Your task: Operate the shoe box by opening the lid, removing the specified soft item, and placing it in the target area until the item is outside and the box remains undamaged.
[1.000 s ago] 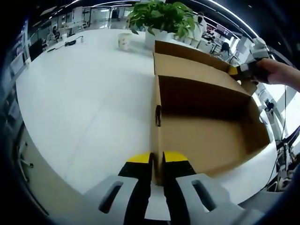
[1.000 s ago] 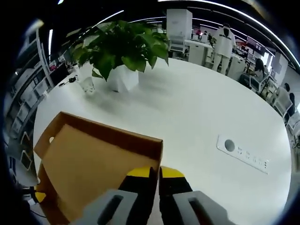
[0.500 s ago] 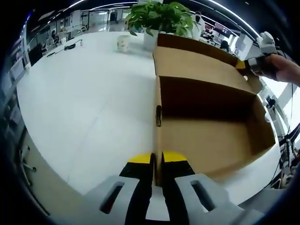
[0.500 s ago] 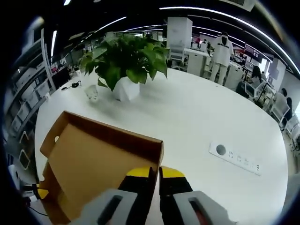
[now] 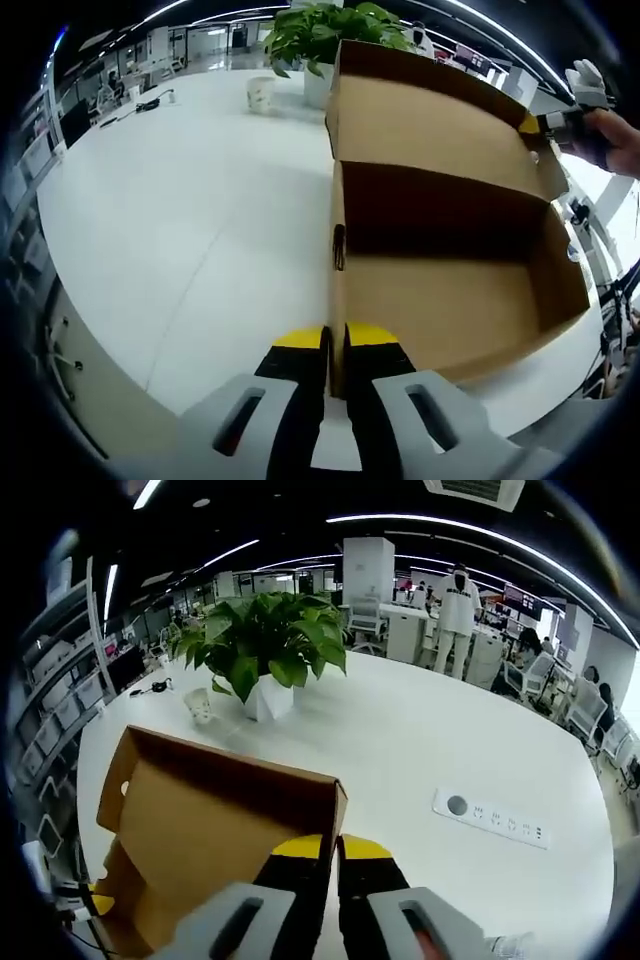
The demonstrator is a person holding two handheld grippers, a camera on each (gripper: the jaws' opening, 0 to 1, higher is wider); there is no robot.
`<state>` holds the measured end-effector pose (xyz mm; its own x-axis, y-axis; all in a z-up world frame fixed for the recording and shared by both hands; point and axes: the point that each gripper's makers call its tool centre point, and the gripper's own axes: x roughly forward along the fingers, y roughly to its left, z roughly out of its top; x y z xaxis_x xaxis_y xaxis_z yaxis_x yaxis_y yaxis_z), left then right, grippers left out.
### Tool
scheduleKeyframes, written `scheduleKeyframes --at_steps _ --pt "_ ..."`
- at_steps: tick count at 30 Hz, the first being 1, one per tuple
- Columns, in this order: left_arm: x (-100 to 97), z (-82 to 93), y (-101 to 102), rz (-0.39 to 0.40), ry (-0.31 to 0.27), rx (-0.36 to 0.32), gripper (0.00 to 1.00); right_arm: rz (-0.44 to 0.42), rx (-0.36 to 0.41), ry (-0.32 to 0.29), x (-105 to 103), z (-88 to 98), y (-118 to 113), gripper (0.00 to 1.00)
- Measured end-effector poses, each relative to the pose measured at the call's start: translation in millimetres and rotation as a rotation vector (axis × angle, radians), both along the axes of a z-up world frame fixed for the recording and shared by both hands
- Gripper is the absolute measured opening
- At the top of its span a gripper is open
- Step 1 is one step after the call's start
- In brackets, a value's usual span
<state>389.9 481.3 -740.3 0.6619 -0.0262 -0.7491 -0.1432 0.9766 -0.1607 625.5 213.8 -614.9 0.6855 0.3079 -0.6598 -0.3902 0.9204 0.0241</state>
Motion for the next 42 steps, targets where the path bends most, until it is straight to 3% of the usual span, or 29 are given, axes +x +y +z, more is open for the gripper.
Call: scheduleKeyframes --at_steps 16,42 --pt "-0.1 0.4 -2.2 -0.006 0.009 0.019 0.05 -0.036 0.036 -0.061 -24.1 16.1 -13.8 0.0" --pt "1.9 0.3 -4.1 0.023 0.017 0.0 0.05 -0.065 0.041 -0.136 -64.6 26.7 -25.6 0.0"
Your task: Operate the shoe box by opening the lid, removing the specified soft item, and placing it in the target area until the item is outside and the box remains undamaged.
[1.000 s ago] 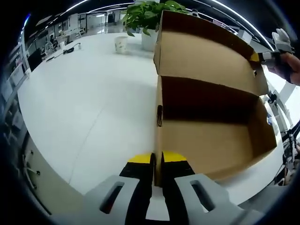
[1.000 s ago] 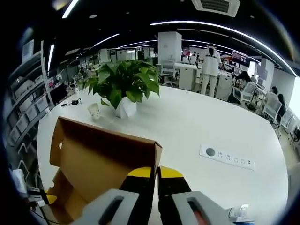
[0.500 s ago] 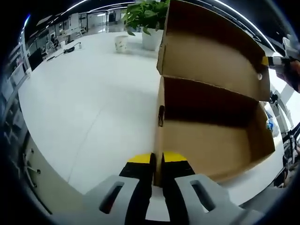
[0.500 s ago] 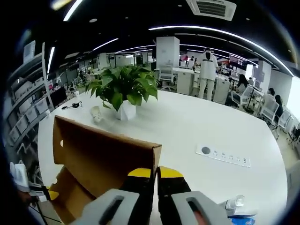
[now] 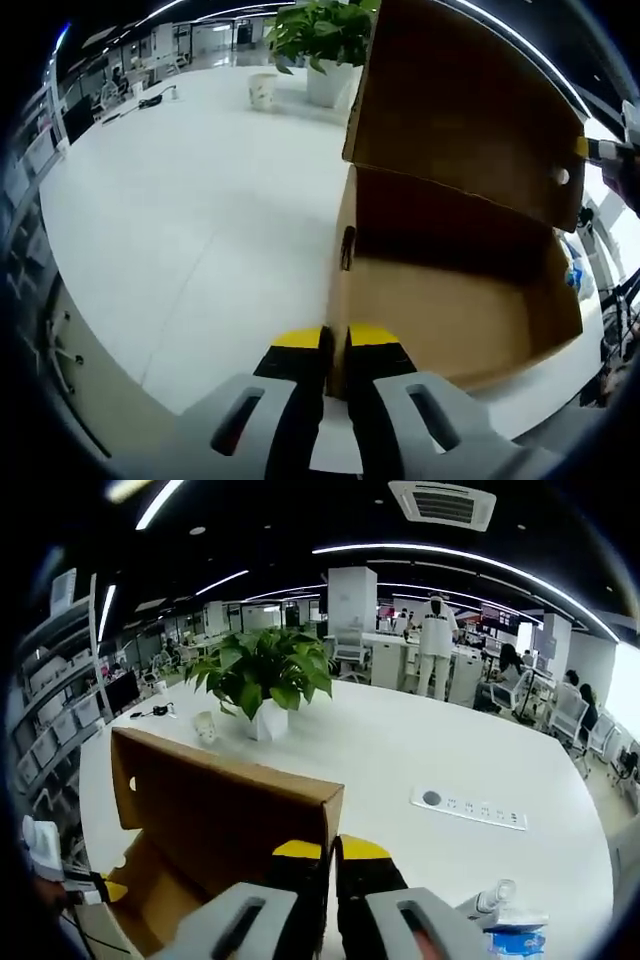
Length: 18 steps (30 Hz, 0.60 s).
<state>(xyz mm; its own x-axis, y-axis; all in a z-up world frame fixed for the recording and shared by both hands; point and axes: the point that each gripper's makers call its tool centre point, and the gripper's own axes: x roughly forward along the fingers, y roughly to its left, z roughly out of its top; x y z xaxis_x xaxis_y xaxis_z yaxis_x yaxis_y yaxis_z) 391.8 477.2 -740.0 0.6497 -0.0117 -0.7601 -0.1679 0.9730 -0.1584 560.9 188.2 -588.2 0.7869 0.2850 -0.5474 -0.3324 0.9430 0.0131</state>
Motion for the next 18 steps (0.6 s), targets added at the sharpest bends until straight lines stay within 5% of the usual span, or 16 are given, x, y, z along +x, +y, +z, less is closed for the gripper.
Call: scheduleKeyframes --at_steps 18 --pt "1.9 -1.1 -1.3 -0.001 -0.005 -0.013 0.06 -0.044 0.013 -0.036 -30.5 -3.4 -14.4 0.0"
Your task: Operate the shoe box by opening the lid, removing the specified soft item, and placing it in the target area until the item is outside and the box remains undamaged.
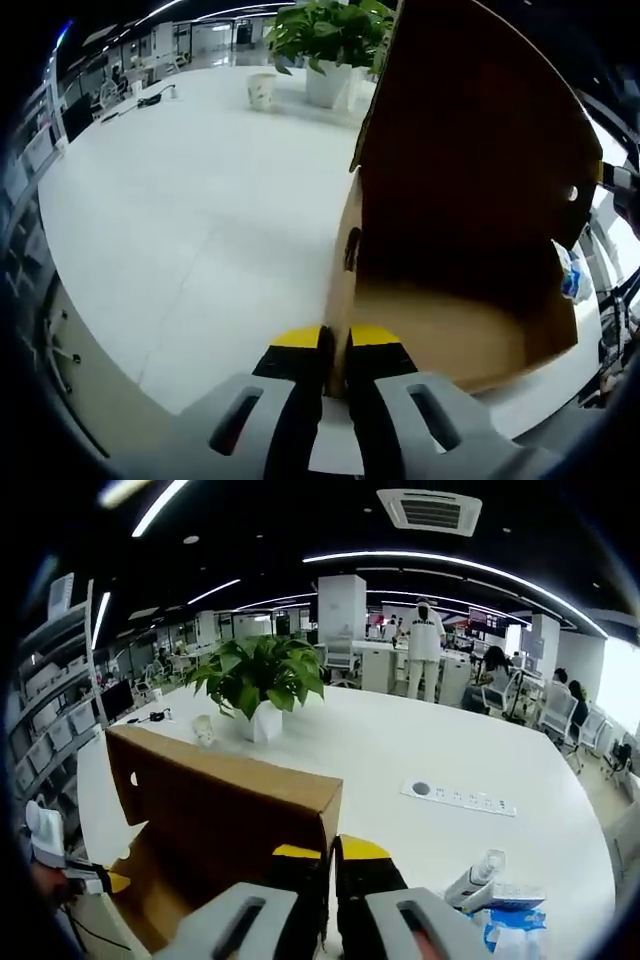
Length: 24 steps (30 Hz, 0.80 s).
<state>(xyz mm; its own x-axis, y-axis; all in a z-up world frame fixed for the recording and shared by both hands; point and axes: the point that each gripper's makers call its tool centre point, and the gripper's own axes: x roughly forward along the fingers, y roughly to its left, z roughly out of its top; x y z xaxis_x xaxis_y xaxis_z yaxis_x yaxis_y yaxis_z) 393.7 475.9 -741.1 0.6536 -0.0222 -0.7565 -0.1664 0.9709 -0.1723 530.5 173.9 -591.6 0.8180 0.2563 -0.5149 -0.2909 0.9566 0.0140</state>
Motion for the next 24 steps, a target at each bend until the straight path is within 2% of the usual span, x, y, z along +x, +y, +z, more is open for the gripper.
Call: scheduleKeyframes --at_steps 24 --pt "0.5 -1.5 0.4 0.009 -0.008 -0.052 0.07 -0.02 -0.036 -0.082 -38.3 -2.9 -2.4 0.0"
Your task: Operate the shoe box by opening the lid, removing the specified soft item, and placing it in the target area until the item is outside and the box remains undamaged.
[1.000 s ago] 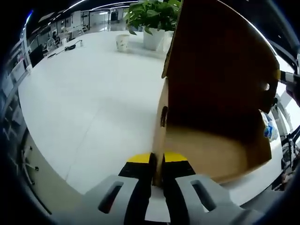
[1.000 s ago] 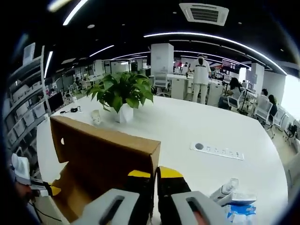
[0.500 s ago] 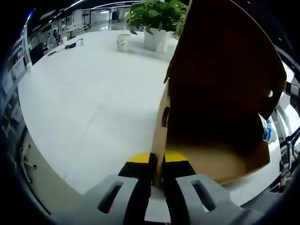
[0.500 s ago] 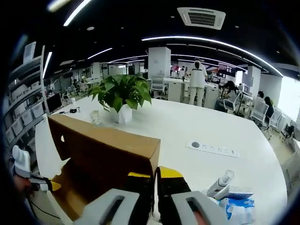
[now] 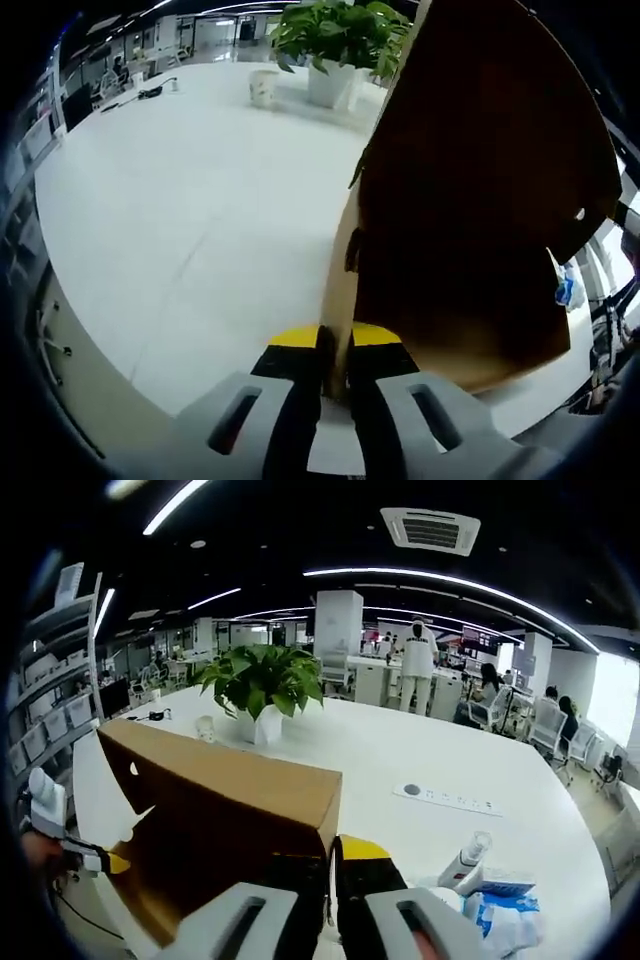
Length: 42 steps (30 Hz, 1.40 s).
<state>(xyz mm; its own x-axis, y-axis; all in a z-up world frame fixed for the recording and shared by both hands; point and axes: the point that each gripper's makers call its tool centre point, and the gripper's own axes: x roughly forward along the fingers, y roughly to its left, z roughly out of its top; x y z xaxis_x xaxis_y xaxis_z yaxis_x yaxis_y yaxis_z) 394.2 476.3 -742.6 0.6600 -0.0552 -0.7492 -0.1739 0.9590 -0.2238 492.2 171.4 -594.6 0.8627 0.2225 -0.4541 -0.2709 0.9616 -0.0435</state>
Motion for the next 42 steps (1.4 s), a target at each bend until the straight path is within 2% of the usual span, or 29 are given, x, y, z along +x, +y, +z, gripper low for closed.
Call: scheduleKeyframes --at_steps 22,33,42 --pt "1.0 0.3 -2.0 -0.049 -0.014 -0.05 0.09 -0.026 -0.006 -0.055 -26.1 -9.7 -0.3 0.0" --pt "1.0 0.4 -3.6 -0.101 -0.014 -0.06 0.1 -0.006 -0.024 -0.06 -44.0 -18.7 0.3 0.0" --pt "1.1 0.7 -4.3 -0.131 -0.018 -0.073 0.11 0.015 -0.022 -0.073 -51.1 -23.0 0.7 0.0"
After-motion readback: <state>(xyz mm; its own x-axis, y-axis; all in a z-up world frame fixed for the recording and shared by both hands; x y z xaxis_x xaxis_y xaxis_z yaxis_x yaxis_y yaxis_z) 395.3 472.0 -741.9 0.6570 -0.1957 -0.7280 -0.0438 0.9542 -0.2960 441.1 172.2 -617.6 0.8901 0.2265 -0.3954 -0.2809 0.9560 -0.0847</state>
